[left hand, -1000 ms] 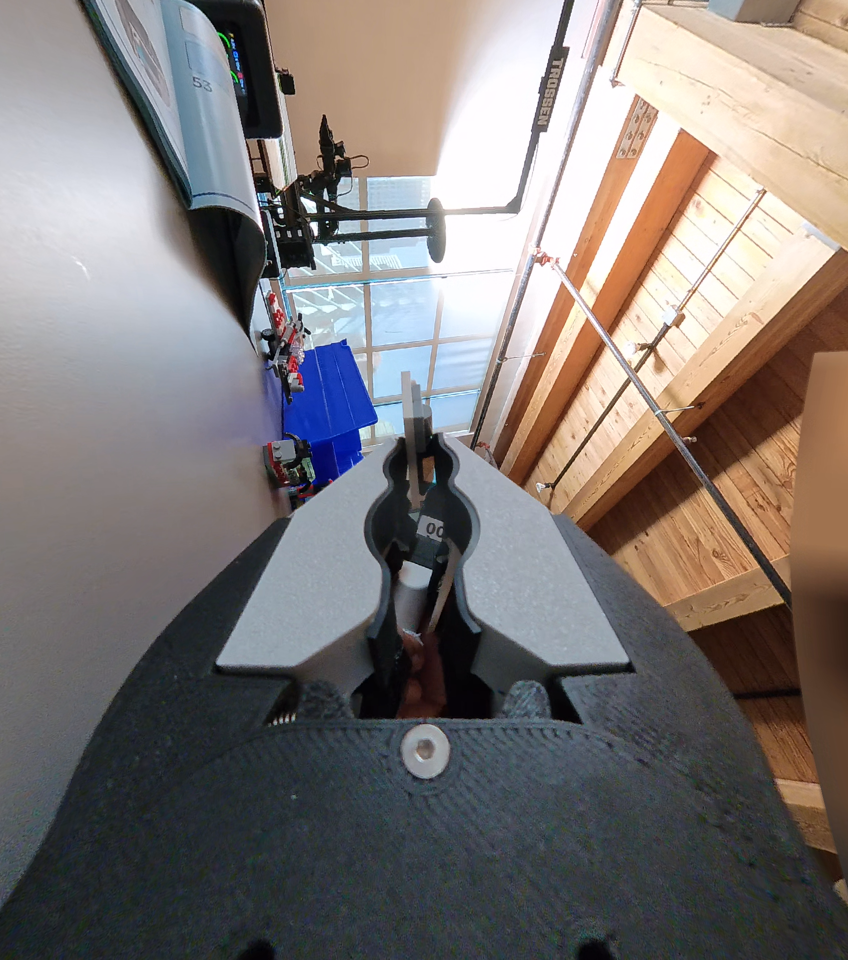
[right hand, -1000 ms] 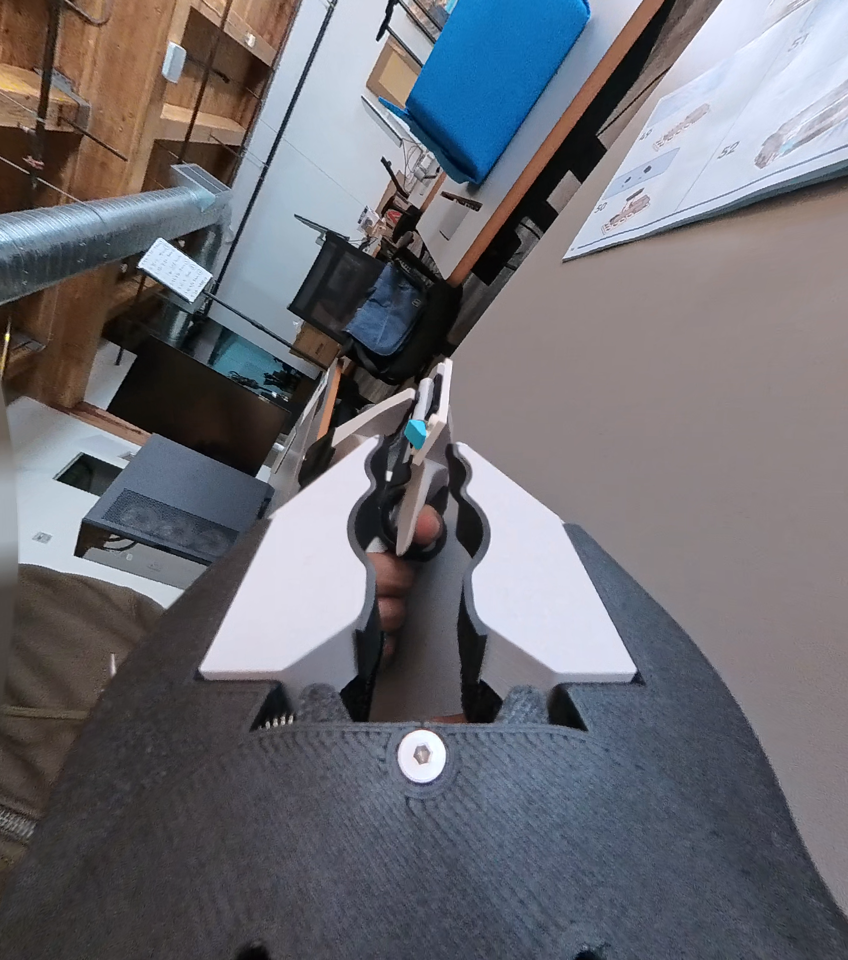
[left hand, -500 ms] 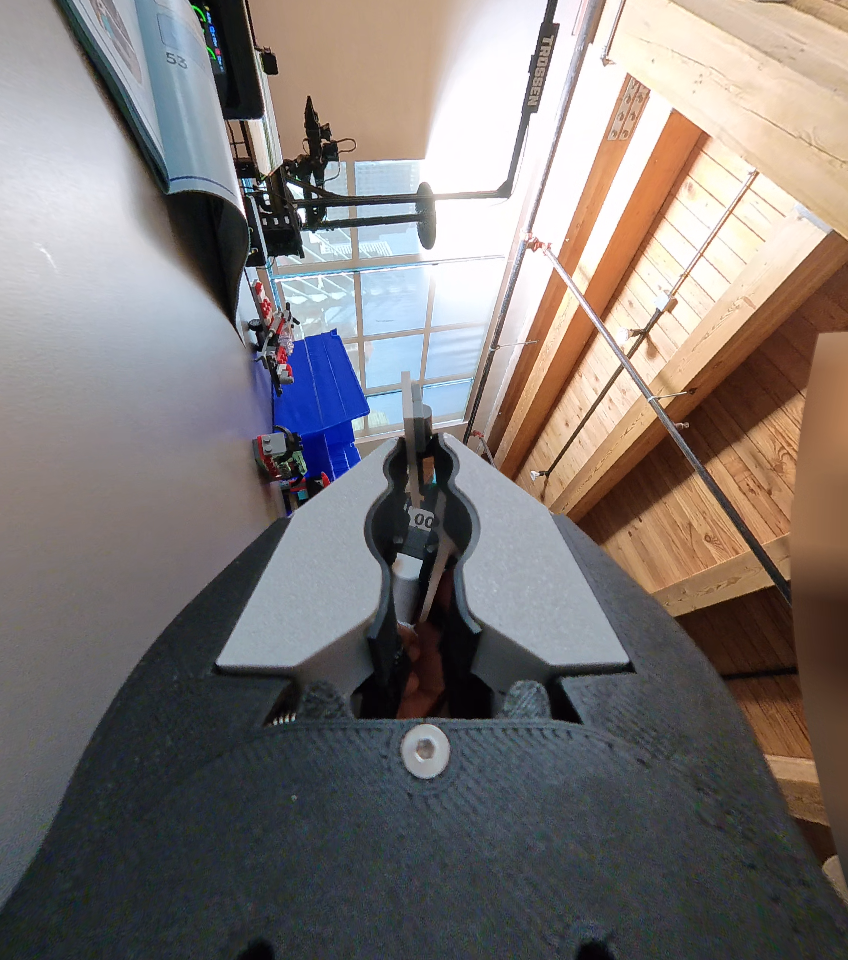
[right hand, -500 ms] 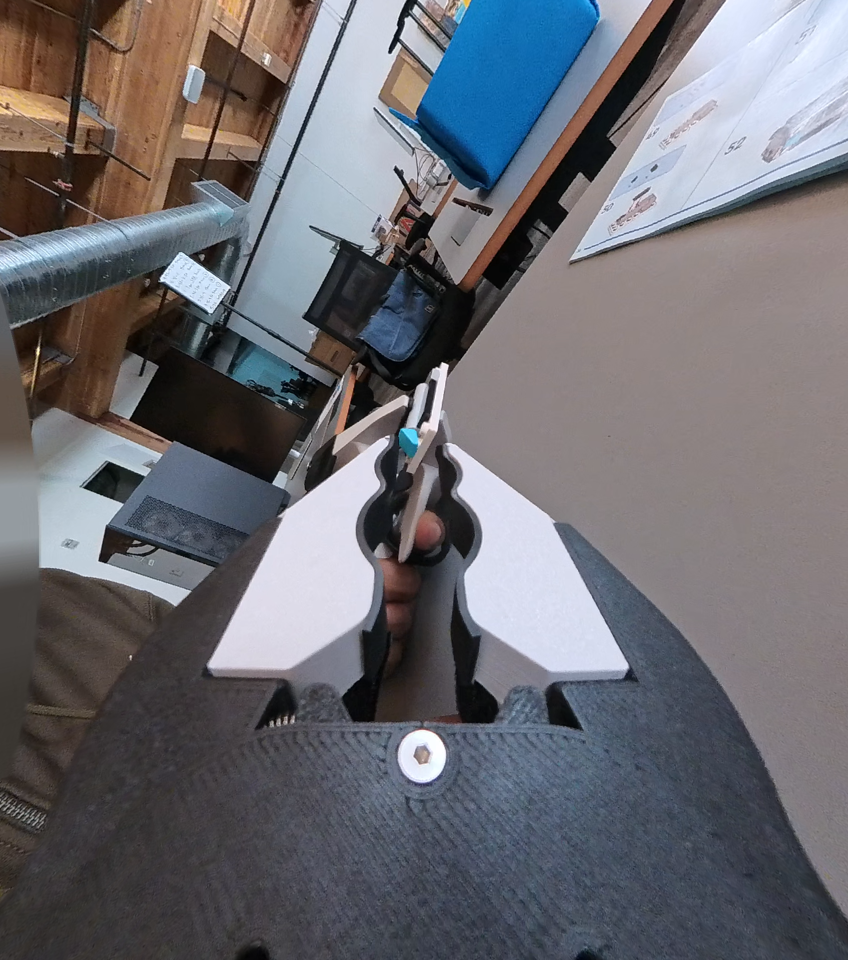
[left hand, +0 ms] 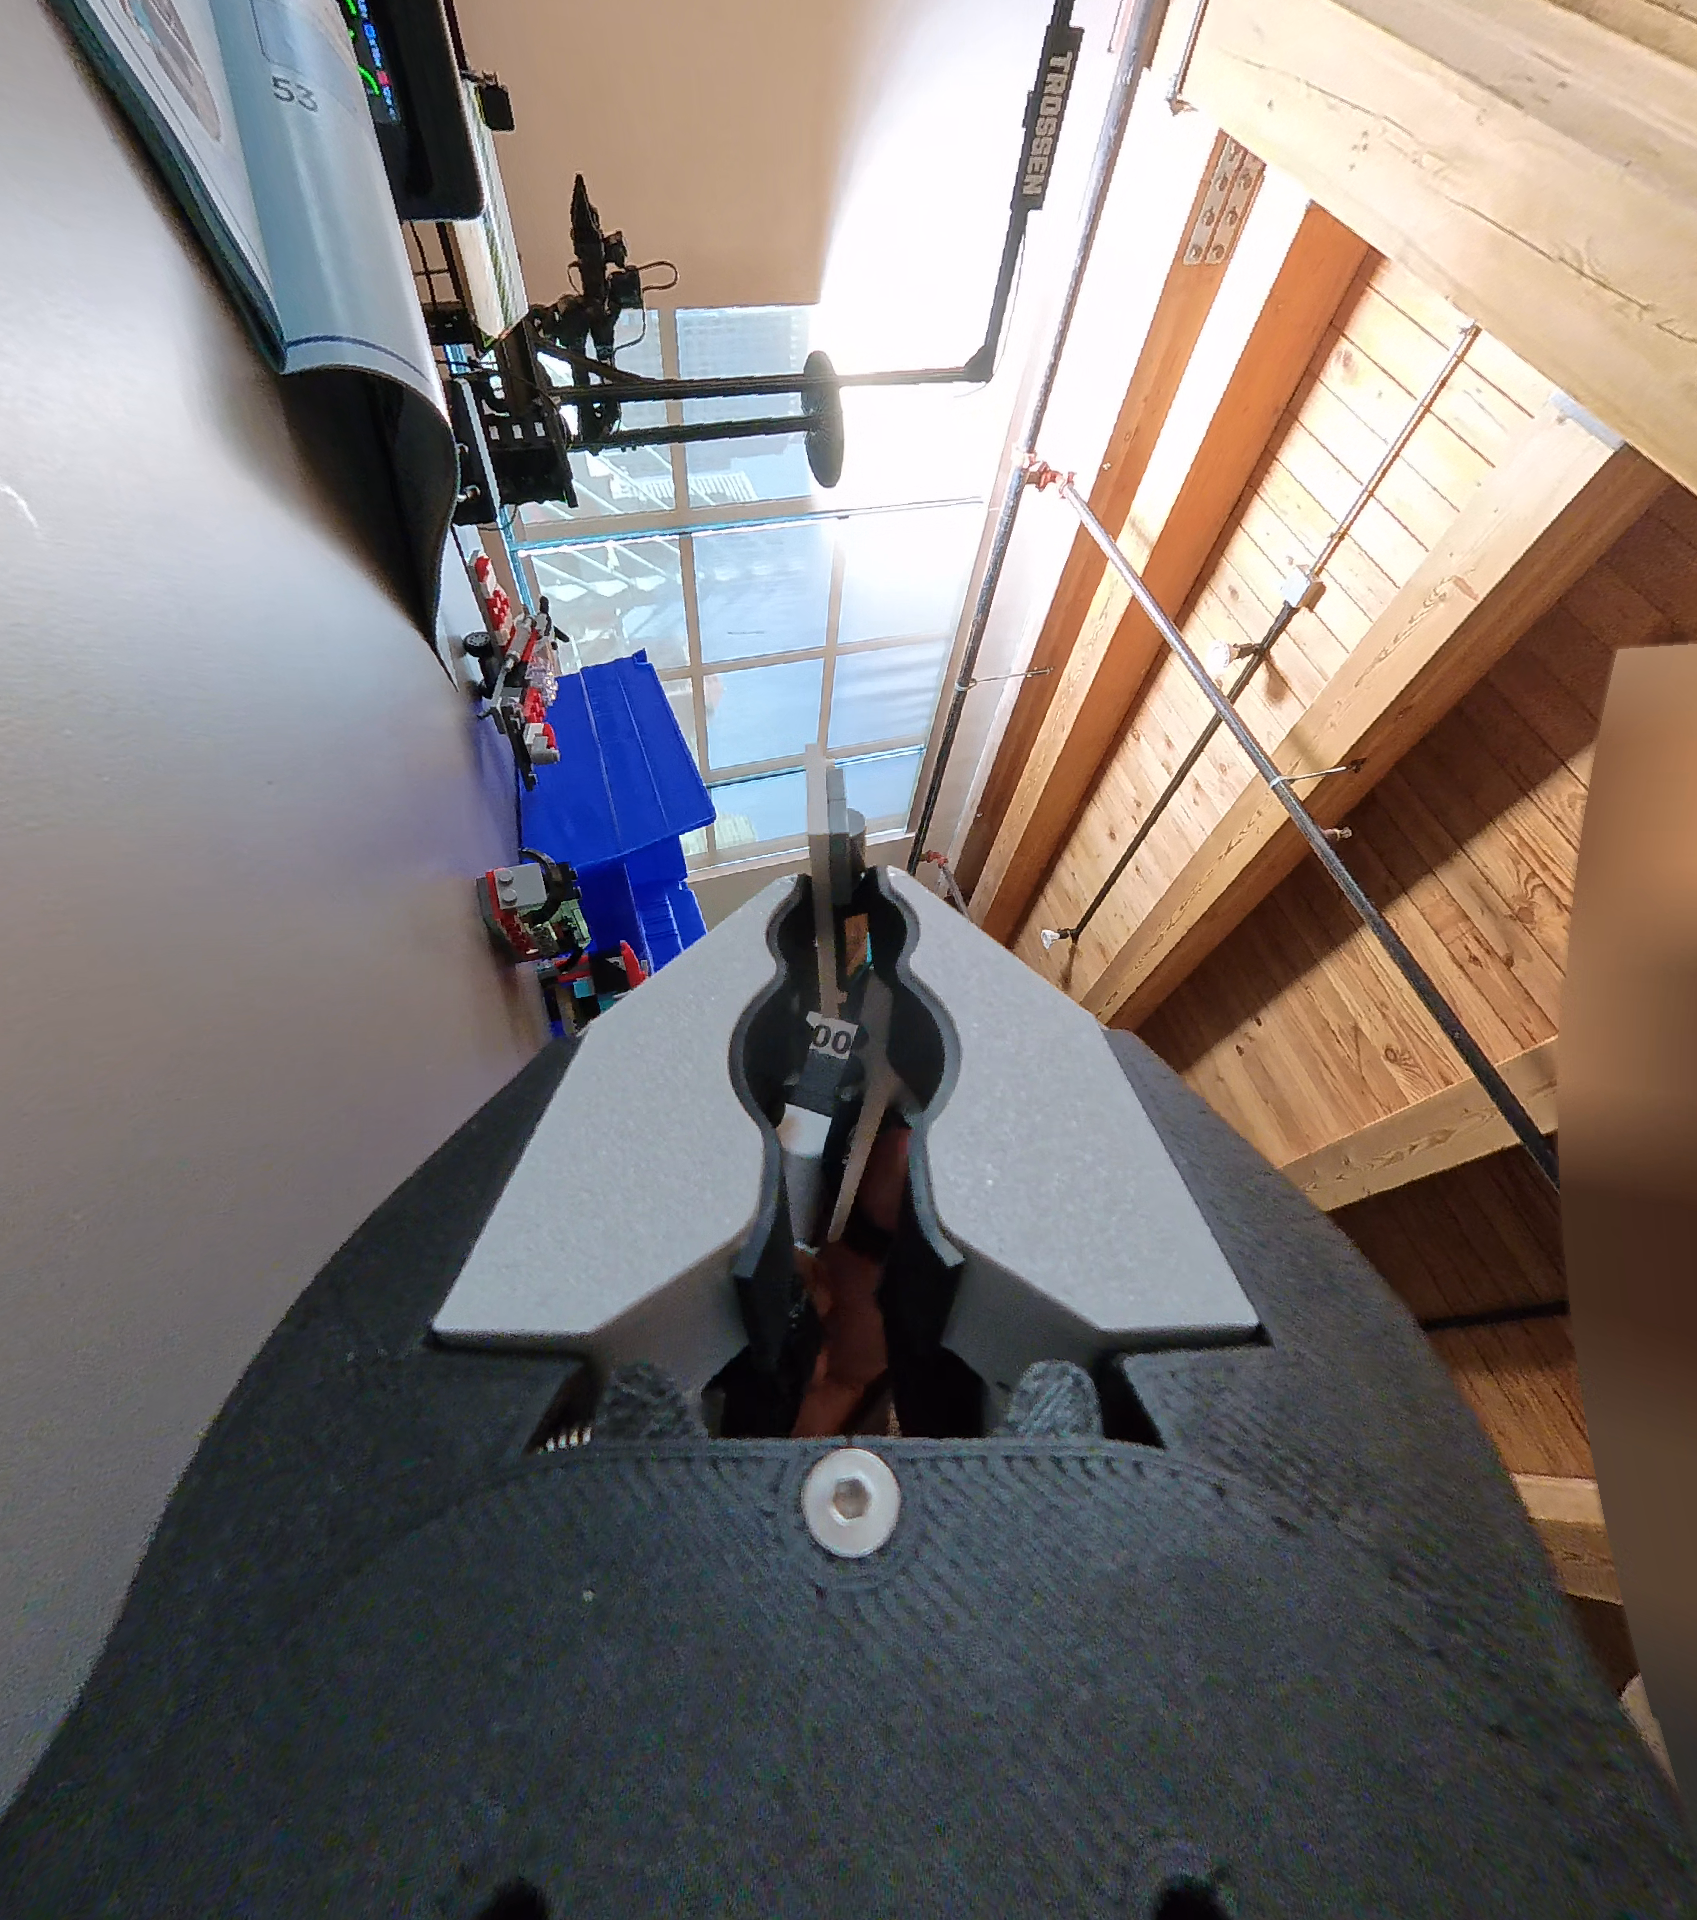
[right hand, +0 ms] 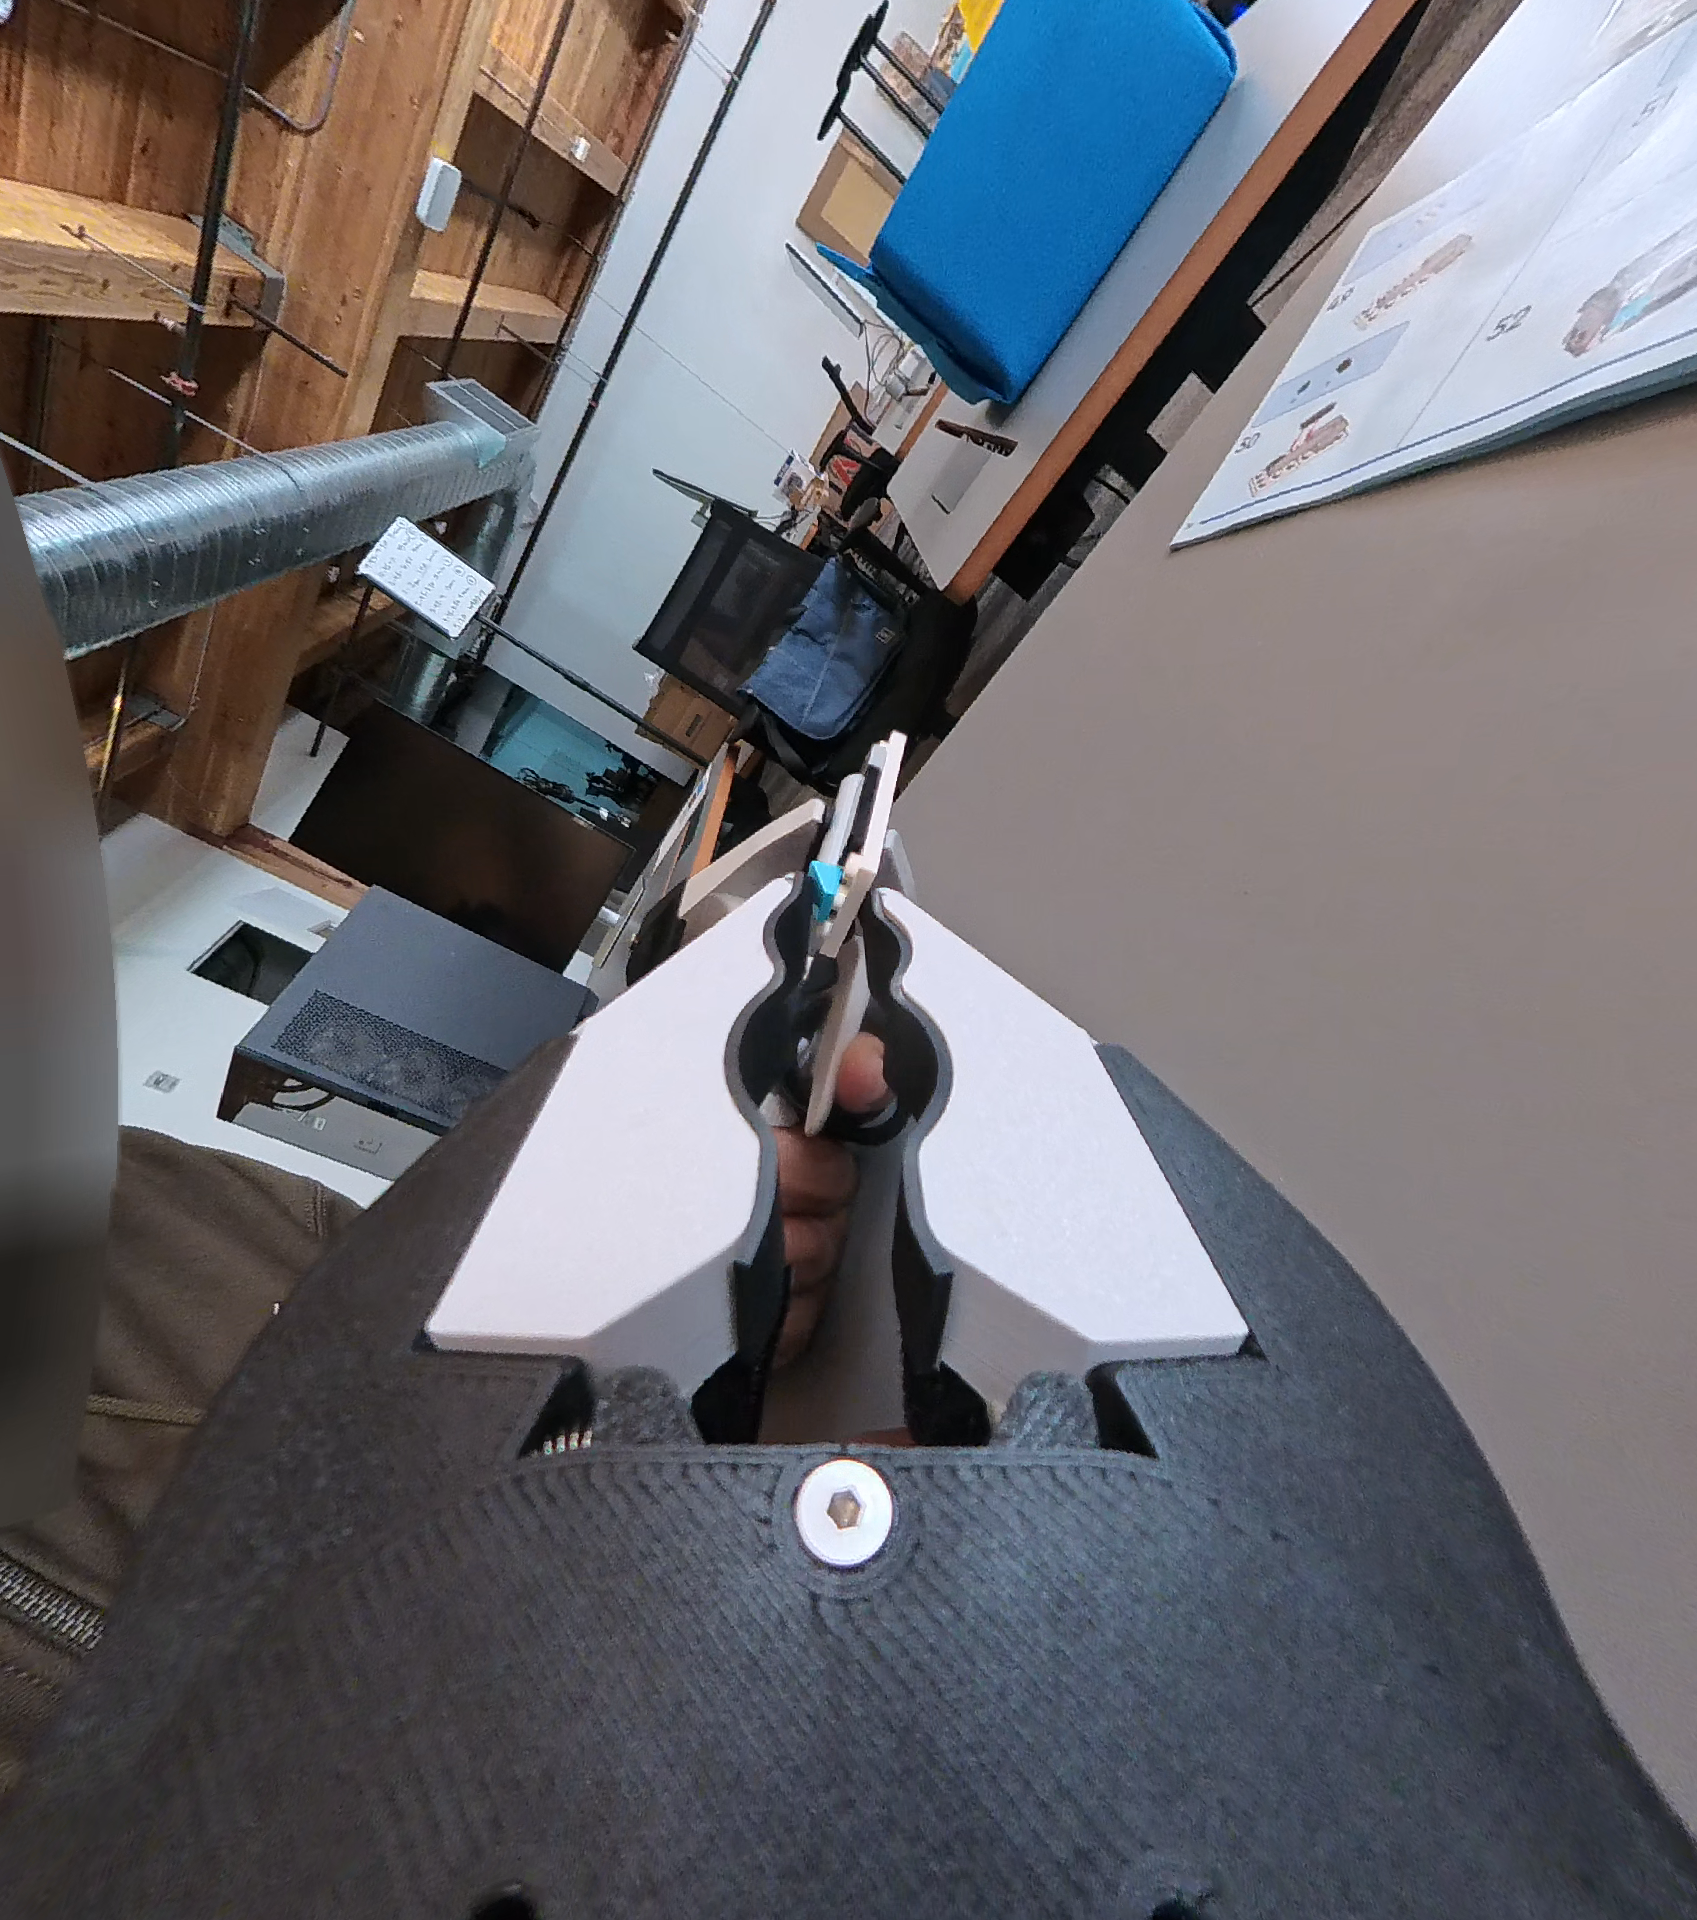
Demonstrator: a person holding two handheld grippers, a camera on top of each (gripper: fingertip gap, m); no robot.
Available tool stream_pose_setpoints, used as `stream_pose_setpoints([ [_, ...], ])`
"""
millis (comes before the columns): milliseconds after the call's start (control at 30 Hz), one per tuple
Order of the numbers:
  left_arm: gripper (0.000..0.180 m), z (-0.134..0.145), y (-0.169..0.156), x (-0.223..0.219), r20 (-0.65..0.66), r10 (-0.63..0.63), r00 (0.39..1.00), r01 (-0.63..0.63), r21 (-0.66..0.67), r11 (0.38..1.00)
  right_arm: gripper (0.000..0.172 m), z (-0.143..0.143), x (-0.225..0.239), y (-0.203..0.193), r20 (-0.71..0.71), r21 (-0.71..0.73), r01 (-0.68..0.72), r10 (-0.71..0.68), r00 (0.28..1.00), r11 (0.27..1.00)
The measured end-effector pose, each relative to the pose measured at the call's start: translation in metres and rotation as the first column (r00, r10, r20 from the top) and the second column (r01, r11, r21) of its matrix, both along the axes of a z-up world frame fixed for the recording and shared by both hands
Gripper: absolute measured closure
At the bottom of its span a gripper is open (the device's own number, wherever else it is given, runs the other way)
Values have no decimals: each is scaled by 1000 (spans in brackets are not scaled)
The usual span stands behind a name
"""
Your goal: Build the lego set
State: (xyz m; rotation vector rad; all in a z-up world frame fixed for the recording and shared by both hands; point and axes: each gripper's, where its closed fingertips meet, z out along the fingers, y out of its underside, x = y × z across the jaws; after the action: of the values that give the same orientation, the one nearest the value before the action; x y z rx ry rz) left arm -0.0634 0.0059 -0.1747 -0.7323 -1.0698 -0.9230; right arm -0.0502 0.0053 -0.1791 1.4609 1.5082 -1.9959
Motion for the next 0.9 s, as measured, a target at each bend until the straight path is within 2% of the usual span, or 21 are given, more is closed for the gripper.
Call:
stream_pose_setpoints([
  [600,171,18,-2,4,-81,6,997,3,111,994,166,17,4,-3,-78,-32,27,-29,997,999],
  [900,171,24,-2,6,-104,11,994,5,152,988,166,23,5,-2,-162,51,64,-55,985,997],
])
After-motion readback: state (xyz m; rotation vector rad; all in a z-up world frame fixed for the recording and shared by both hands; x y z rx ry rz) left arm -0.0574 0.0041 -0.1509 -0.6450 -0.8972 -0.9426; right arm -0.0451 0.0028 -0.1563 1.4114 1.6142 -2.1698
